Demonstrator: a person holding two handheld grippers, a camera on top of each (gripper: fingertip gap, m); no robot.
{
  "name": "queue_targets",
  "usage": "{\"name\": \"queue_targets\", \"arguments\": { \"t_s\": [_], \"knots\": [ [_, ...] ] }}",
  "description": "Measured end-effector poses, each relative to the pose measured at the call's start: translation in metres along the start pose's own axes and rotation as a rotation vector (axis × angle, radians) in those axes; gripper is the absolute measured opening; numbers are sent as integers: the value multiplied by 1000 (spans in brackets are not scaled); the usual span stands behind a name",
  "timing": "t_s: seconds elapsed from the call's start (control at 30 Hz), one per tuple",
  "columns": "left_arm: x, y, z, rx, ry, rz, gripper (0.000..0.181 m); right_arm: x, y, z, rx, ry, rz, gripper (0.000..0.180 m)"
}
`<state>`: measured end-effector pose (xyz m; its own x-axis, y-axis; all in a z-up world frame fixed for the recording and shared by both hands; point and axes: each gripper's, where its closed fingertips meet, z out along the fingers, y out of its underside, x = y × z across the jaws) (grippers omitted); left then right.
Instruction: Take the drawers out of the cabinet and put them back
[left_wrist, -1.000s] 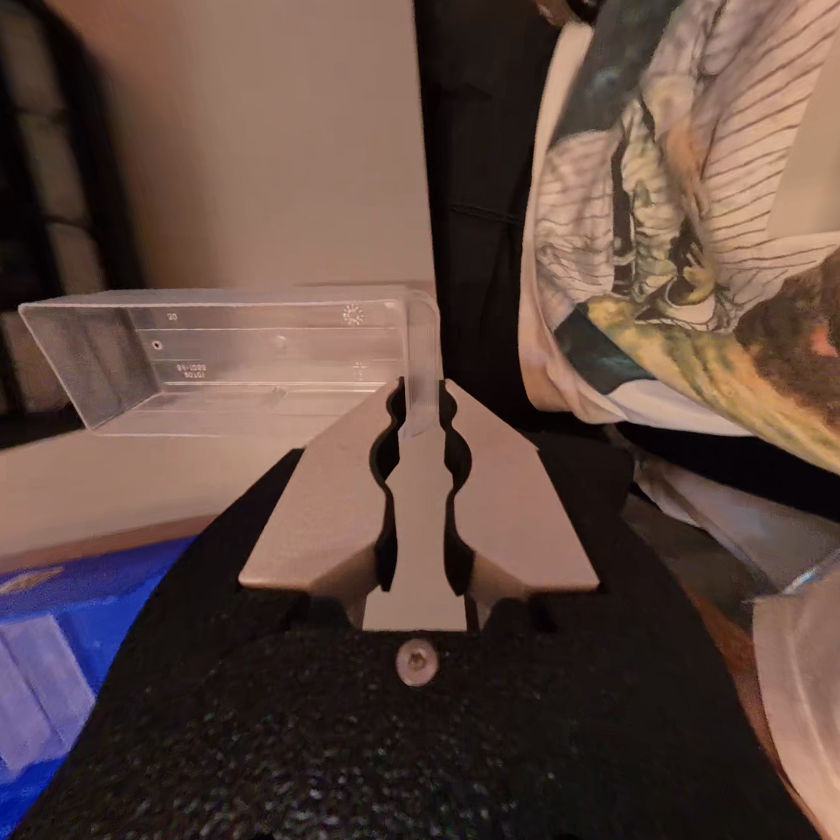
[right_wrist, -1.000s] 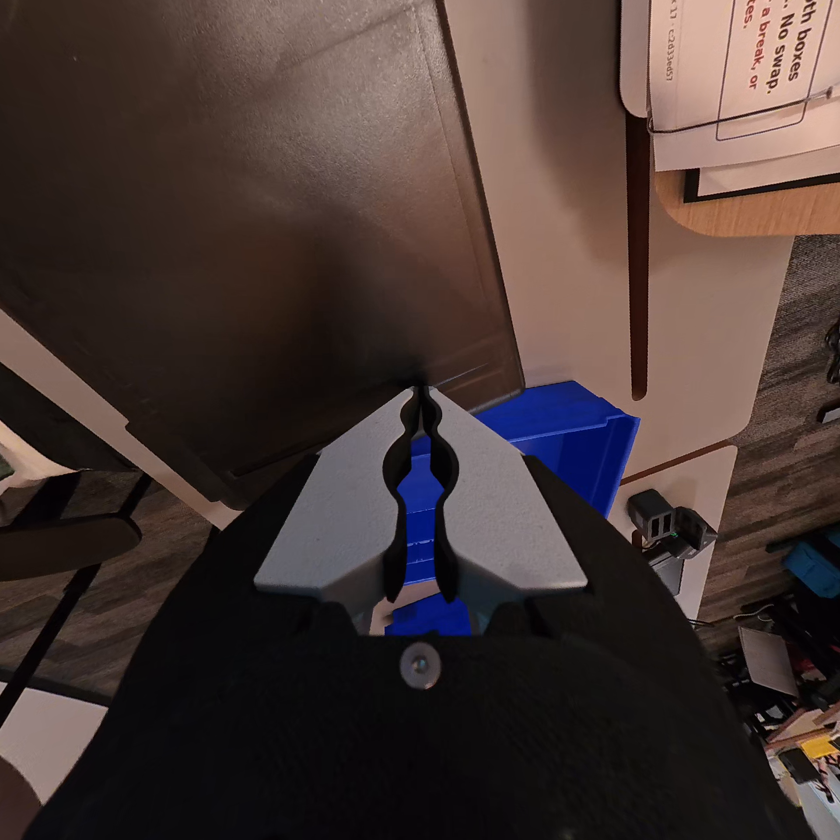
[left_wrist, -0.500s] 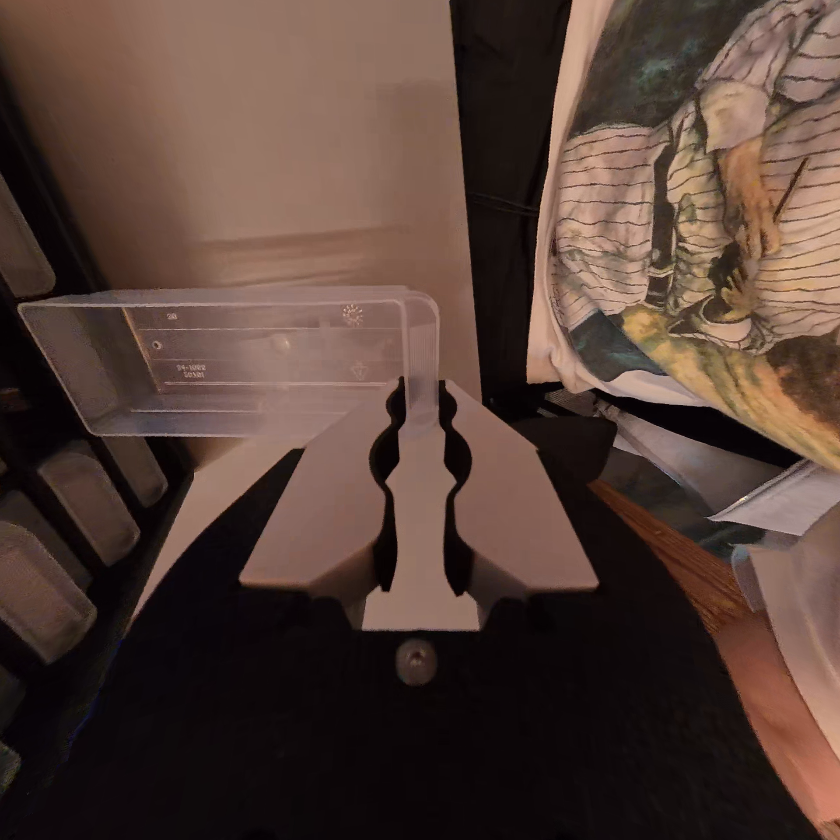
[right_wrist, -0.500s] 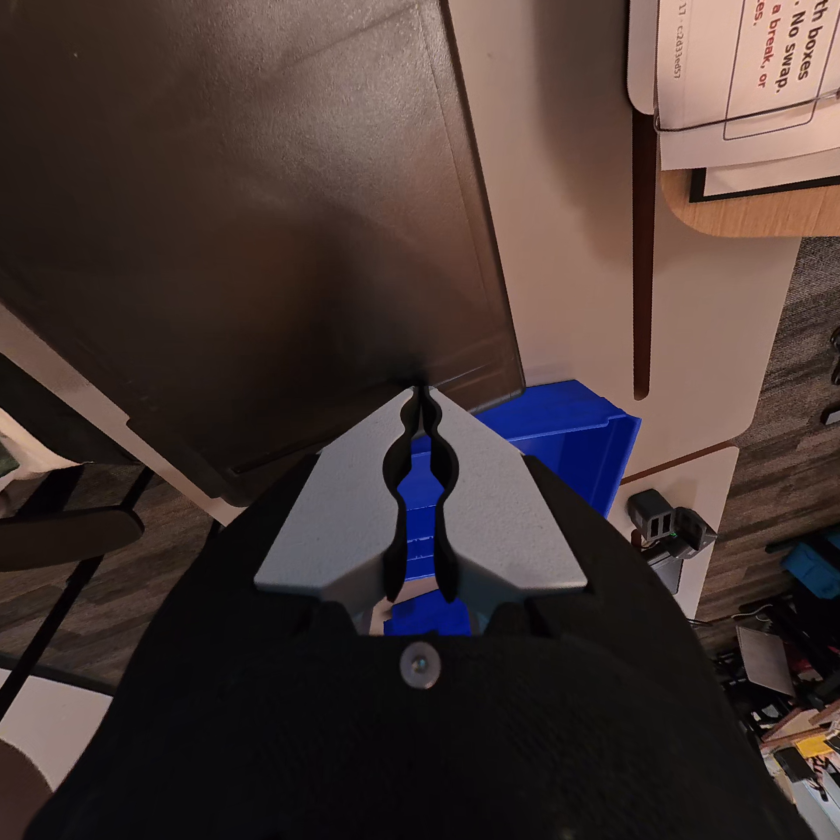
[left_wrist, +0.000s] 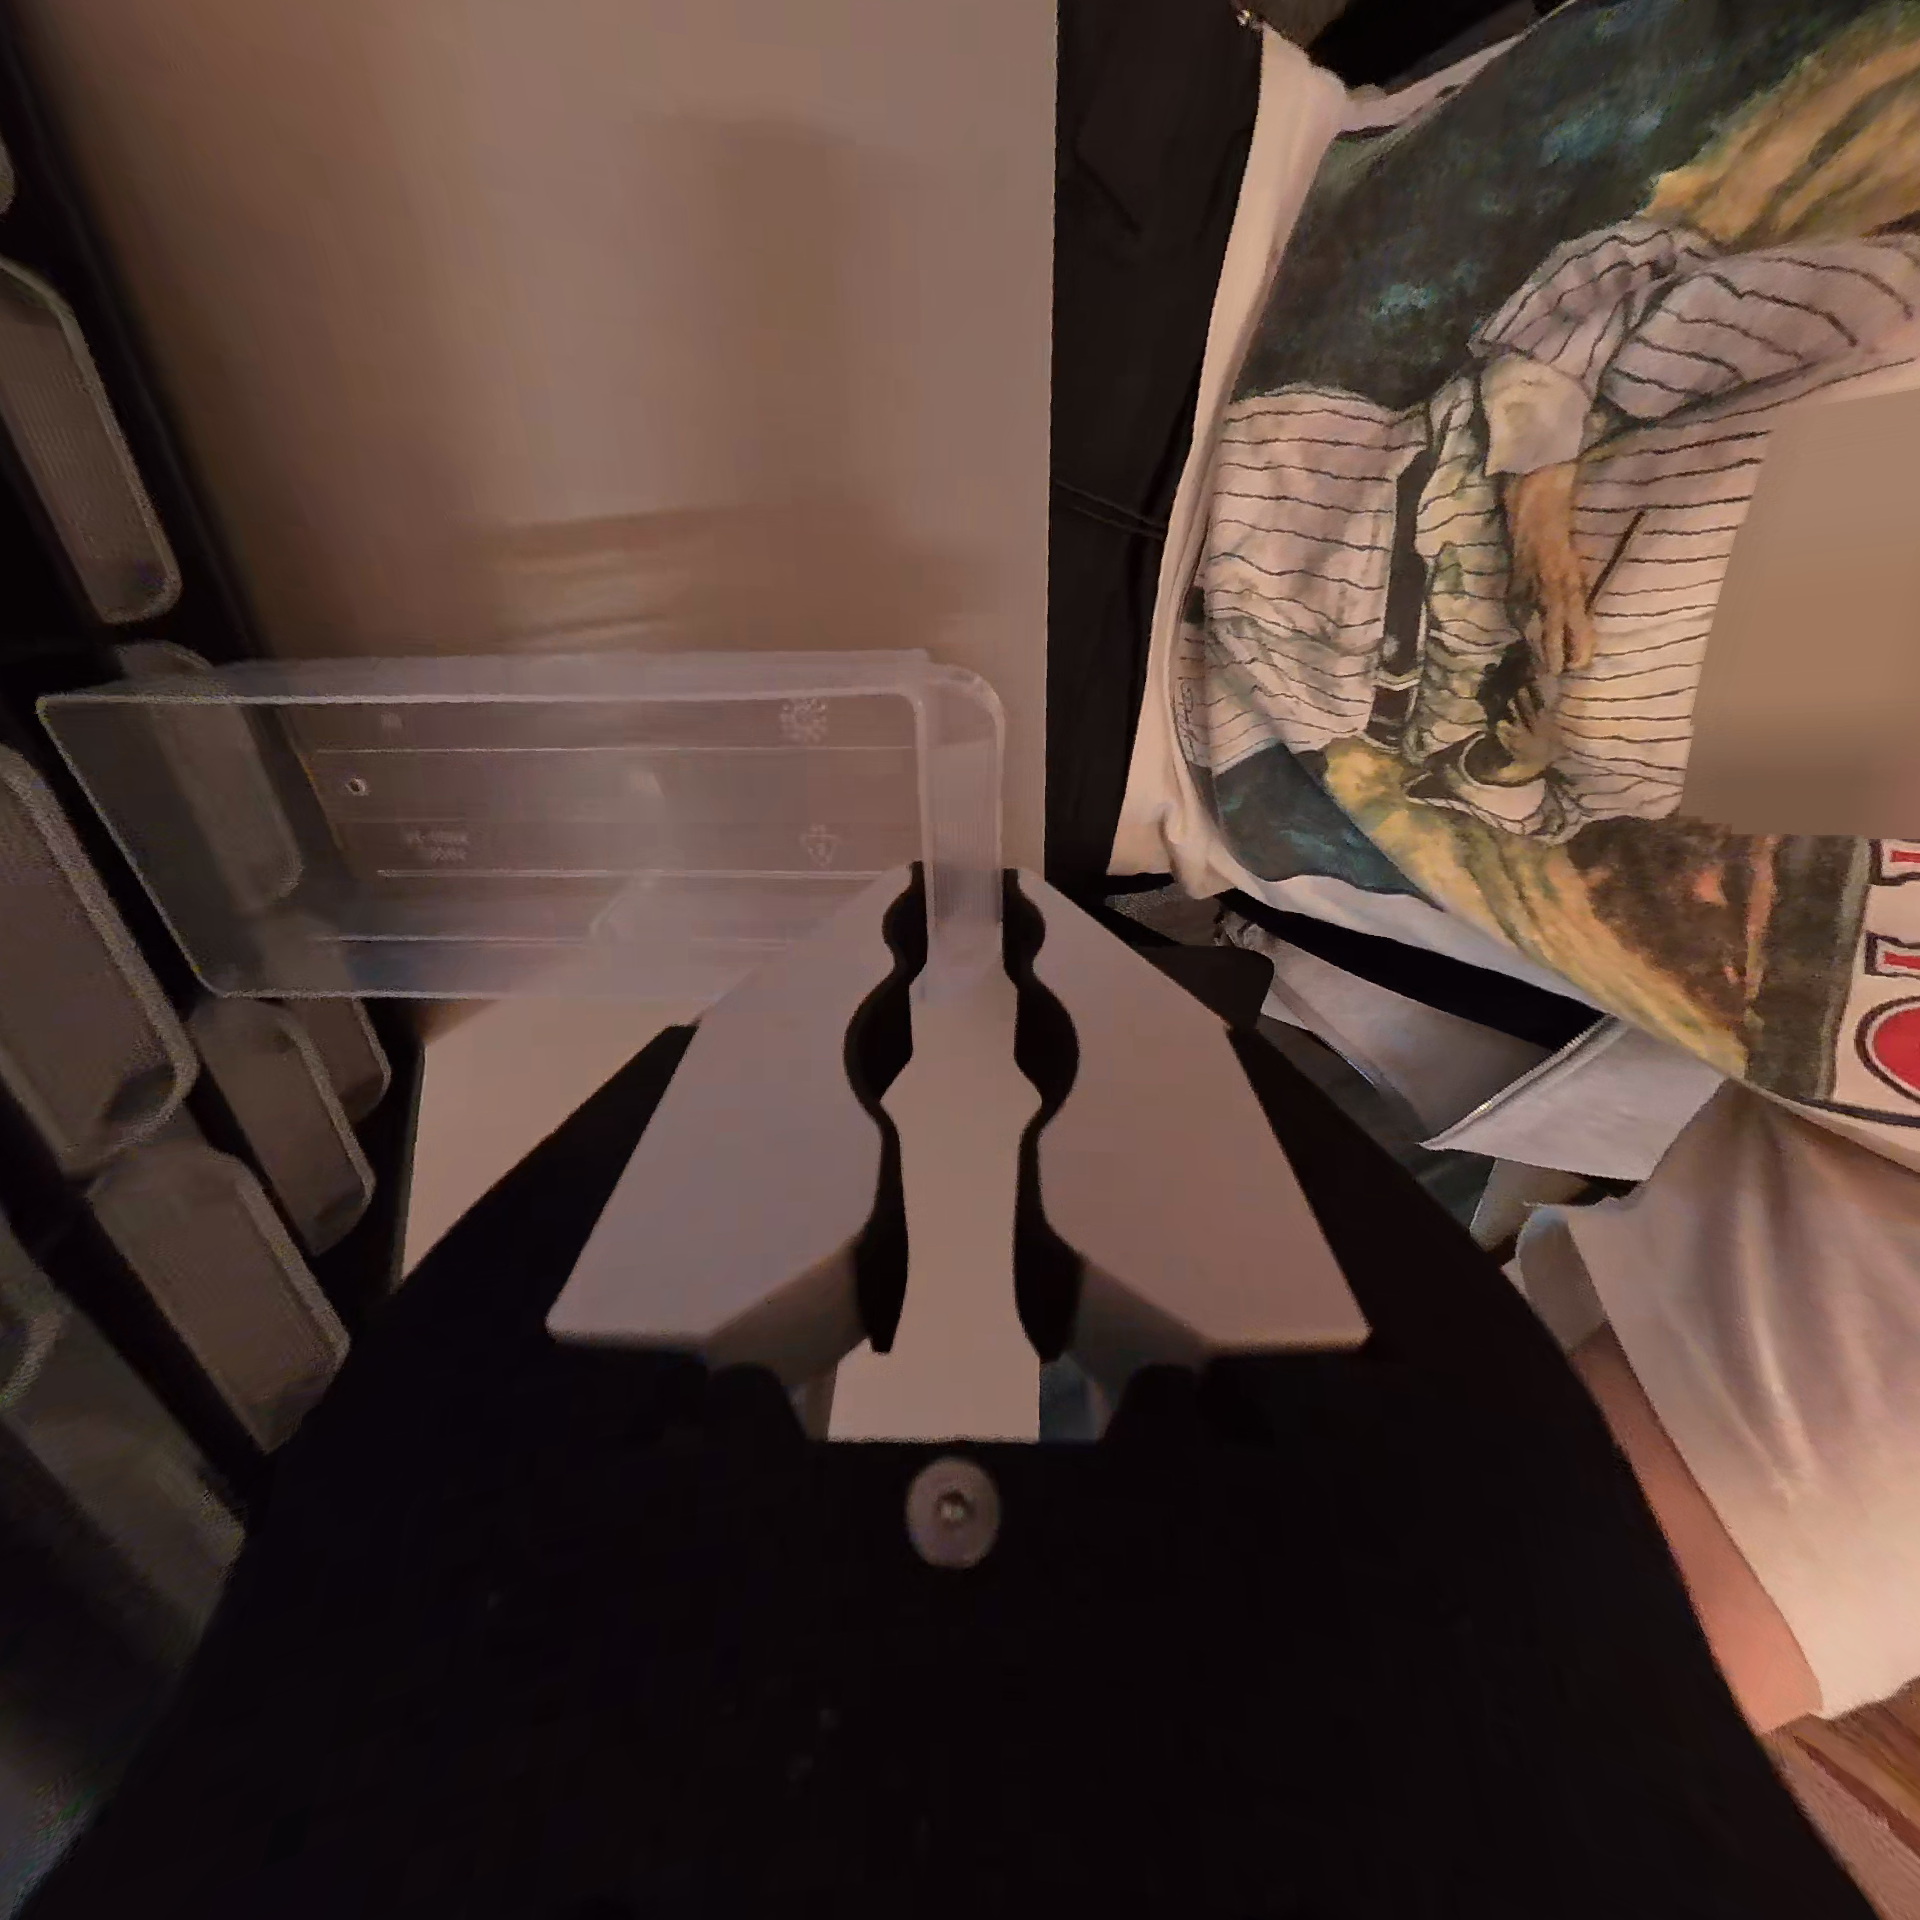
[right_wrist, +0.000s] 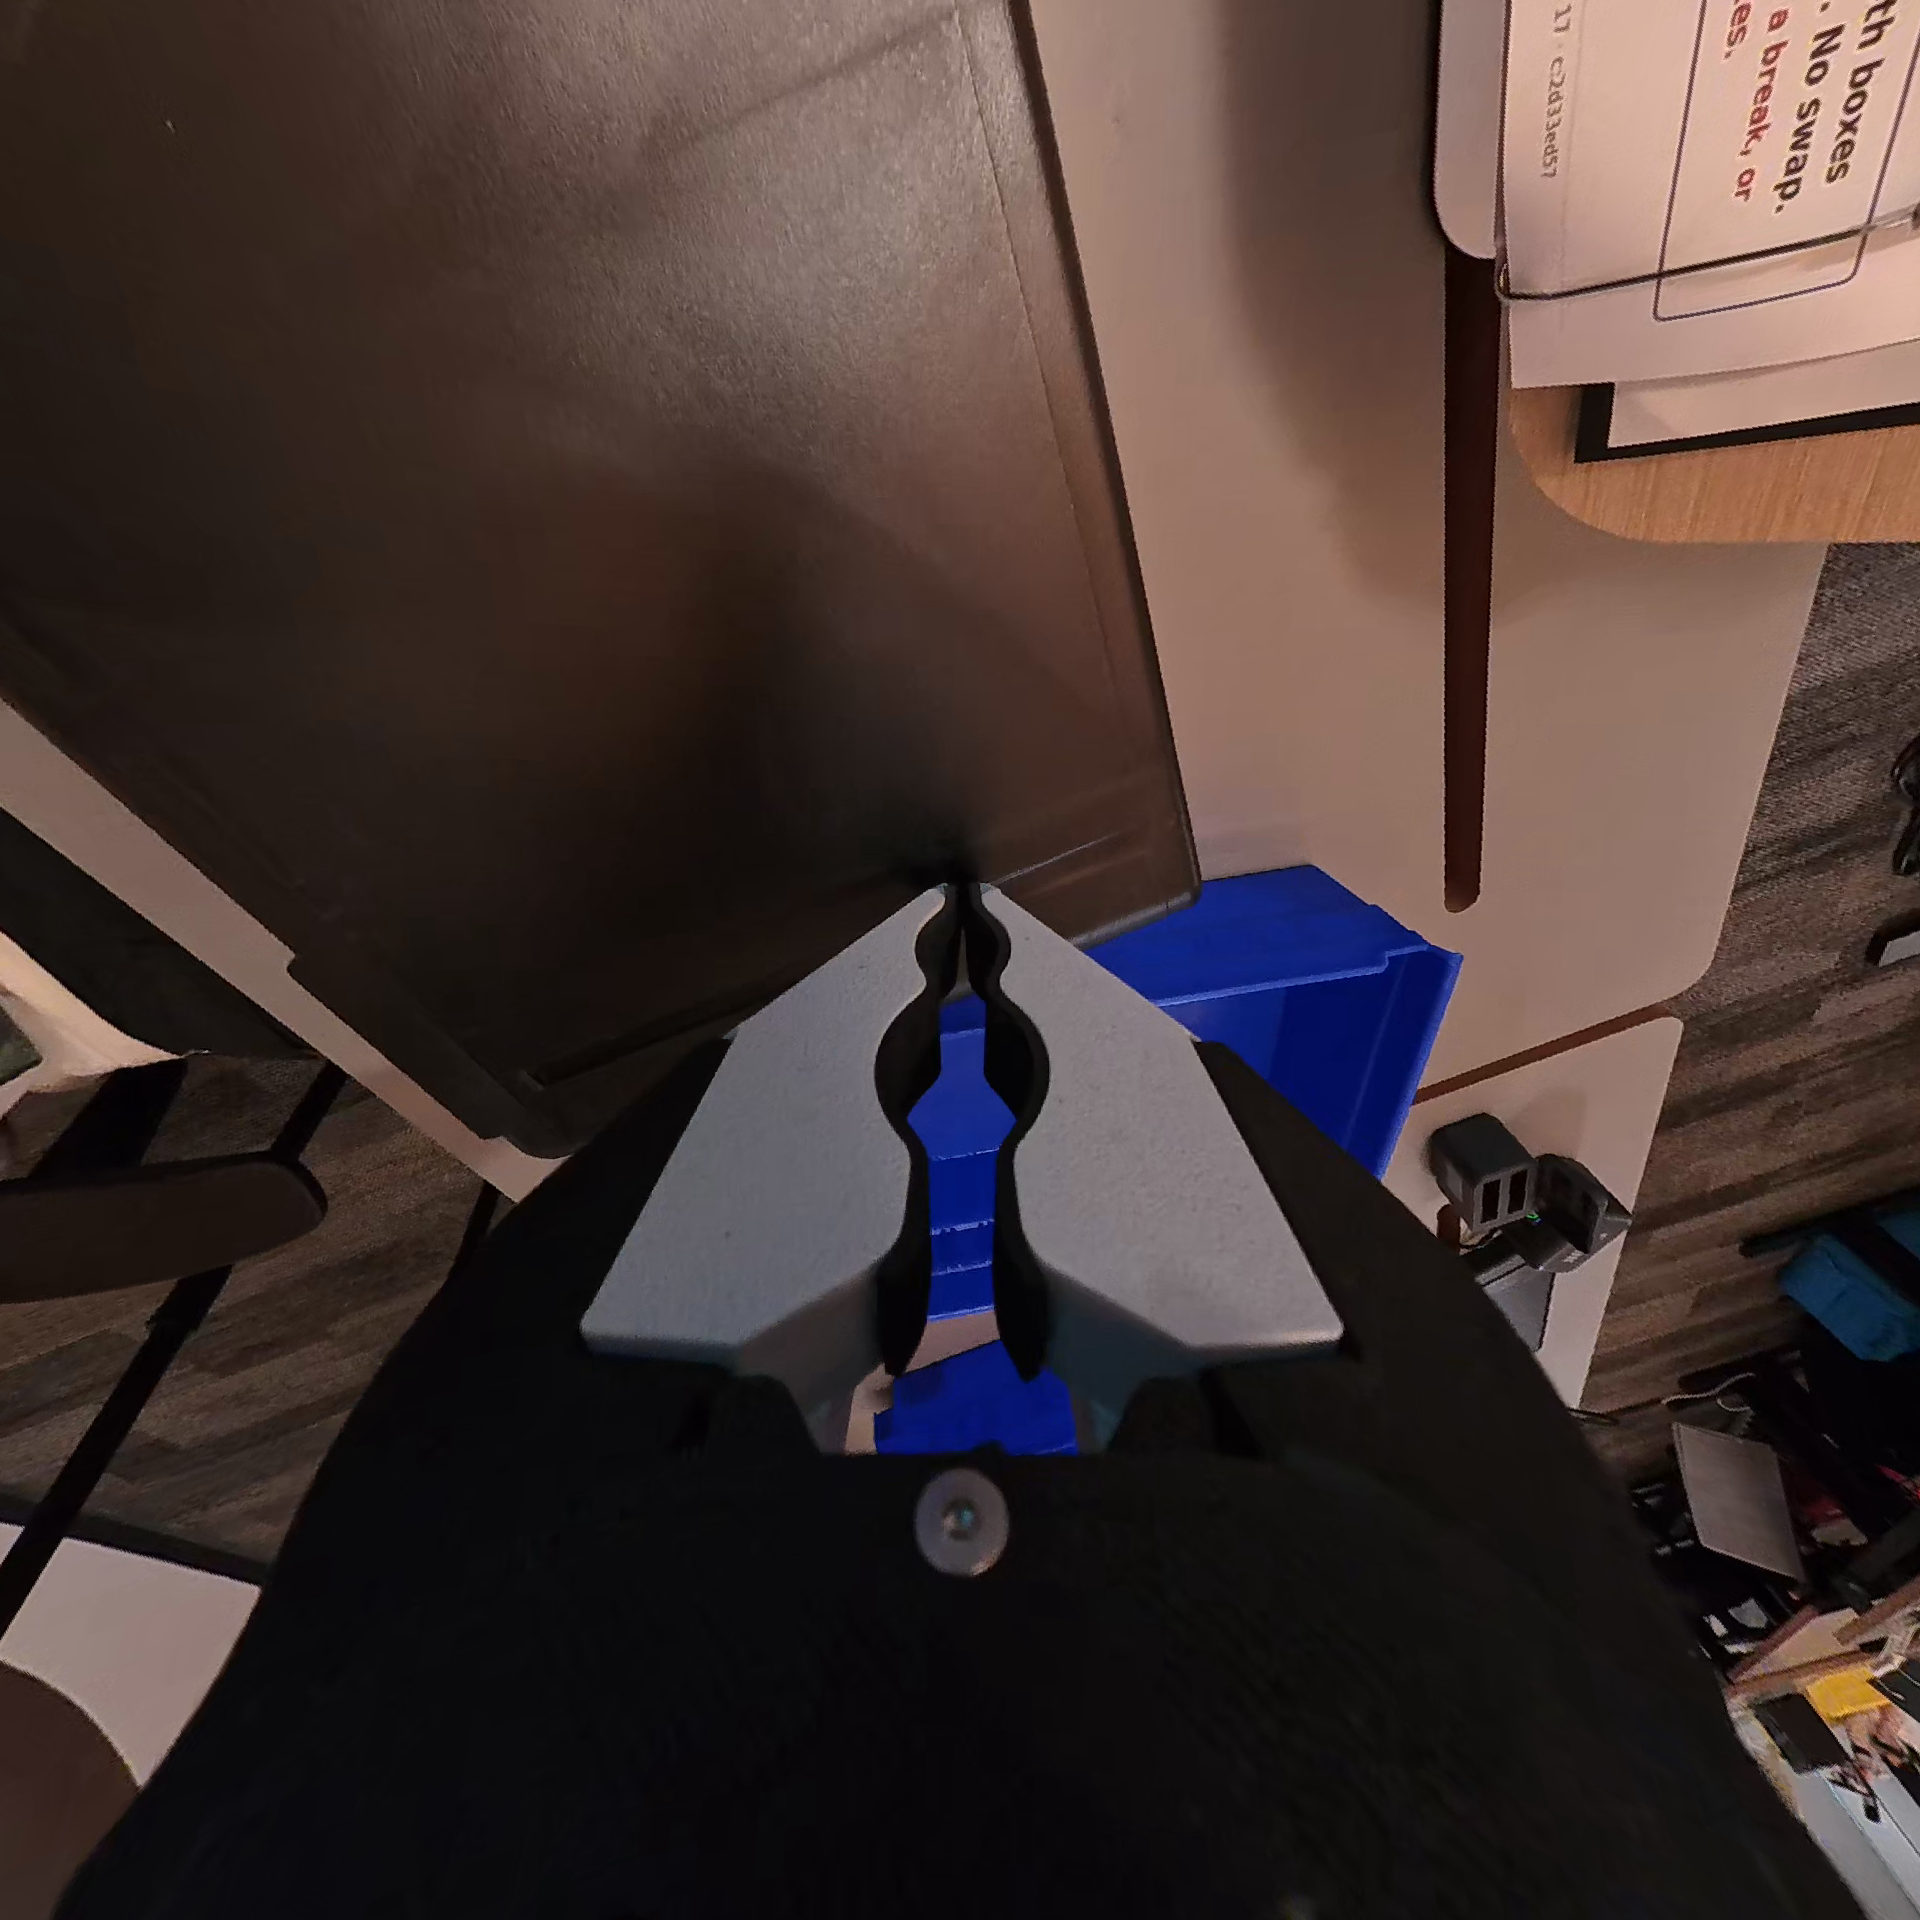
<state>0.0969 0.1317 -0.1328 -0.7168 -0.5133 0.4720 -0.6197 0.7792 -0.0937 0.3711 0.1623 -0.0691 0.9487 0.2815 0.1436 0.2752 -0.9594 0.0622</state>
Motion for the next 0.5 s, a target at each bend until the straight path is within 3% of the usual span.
{"name": "queue_targets", "arguments": {
  "t_s": [0.5],
  "knots": [
    [-2, -3, -11, -51, -26, -16, 11, 0, 0, 0, -17, 24, -4, 0]
  ]
}}
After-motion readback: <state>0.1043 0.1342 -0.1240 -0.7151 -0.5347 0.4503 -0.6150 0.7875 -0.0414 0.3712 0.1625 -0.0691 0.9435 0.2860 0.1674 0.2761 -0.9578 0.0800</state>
